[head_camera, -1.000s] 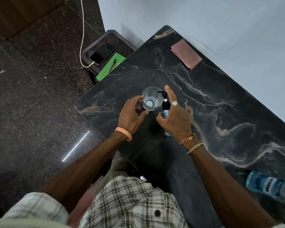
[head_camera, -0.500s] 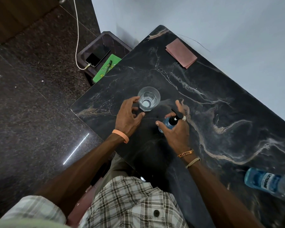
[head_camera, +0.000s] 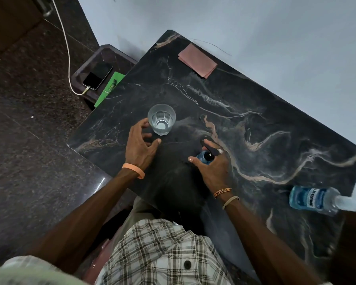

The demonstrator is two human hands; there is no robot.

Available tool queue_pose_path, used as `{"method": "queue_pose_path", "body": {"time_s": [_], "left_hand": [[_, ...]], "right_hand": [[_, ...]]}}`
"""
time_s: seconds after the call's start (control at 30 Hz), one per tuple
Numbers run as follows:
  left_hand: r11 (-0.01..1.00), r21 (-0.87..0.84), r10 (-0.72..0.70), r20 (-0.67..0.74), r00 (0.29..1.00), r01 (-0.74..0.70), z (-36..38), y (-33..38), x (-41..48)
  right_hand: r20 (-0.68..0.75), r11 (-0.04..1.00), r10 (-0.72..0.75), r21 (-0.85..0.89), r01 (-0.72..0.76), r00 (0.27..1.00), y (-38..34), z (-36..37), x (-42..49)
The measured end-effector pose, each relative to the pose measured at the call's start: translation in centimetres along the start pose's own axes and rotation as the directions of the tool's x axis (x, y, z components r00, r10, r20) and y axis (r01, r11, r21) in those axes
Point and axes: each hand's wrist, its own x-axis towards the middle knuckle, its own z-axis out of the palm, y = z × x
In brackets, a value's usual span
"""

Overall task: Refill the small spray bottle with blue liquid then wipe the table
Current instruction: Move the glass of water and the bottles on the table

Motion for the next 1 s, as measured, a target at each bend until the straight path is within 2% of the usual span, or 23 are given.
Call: {"method": "queue_pose_path", "body": {"time_s": [0.2,0.3,0.37,0.43,0.47,0.57,0.67,0.77,0.87,0.93,1.0], "left_hand": [[0.999,0.025,-0.027,0.005,1.0,0.027,-0.1,-0.3,0.0],[0.999,0.035,-0.038,-0.001,0.999,0.038,-0.4,-0.3,0.2],[0.998,0.044,-0.041,0.011,0.999,0.041,-0.7,-0.2,0.7],[0.996,0.071,-0.048,0.039,0.998,0.045,-1.1,-0.1,1.4],[0.995,0.088,-0.051,0.053,0.997,0.047,-1.3,0.0,1.8],[0.989,0.145,-0.044,0.089,0.995,0.031,-1.5,0.3,3.1],[0.983,0.186,-0.031,0.14,0.99,0.005,-1.5,0.3,4.4],[0.983,0.181,-0.013,0.196,0.98,-0.023,-1.5,0.3,5.3],[0.985,0.16,0.025,0.21,0.977,-0.06,-1.0,0.5,5.6],[0.986,0.153,0.04,0.178,0.983,-0.068,-0.7,0.8,5.7],[0.982,0.16,0.078,0.16,0.984,-0.104,-0.6,1.1,5.8]], "right_hand": [[0.003,1.0,-0.01,-0.022,0.01,1.0,-0.2,-1.2,-0.9],[-0.169,0.977,-0.214,-0.048,0.209,0.962,-1.3,-3.1,-1.4],[-0.259,0.905,-0.426,-0.105,0.413,0.867,-2.8,-4.2,-0.8],[-0.239,0.84,-0.542,-0.125,0.528,0.806,-5.4,-4.6,0.6],[-0.191,0.838,-0.546,-0.132,0.53,0.816,-6.9,-4.4,1.5],[0.109,0.883,-0.391,-0.235,0.406,0.914,-11.1,-2.6,4.4],[0.397,0.845,-0.171,-0.412,0.342,0.902,-13.1,0.1,7.4],[0.52,0.767,0.017,-0.555,0.323,0.854,-13.5,2.3,9.9],[0.593,0.743,0.141,-0.593,0.311,0.793,-13.0,4.0,11.1],[0.624,0.755,0.138,-0.569,0.326,0.769,-12.5,4.7,11.5],[0.614,0.765,0.084,-0.544,0.344,0.785,-12.0,4.9,11.4]]}}
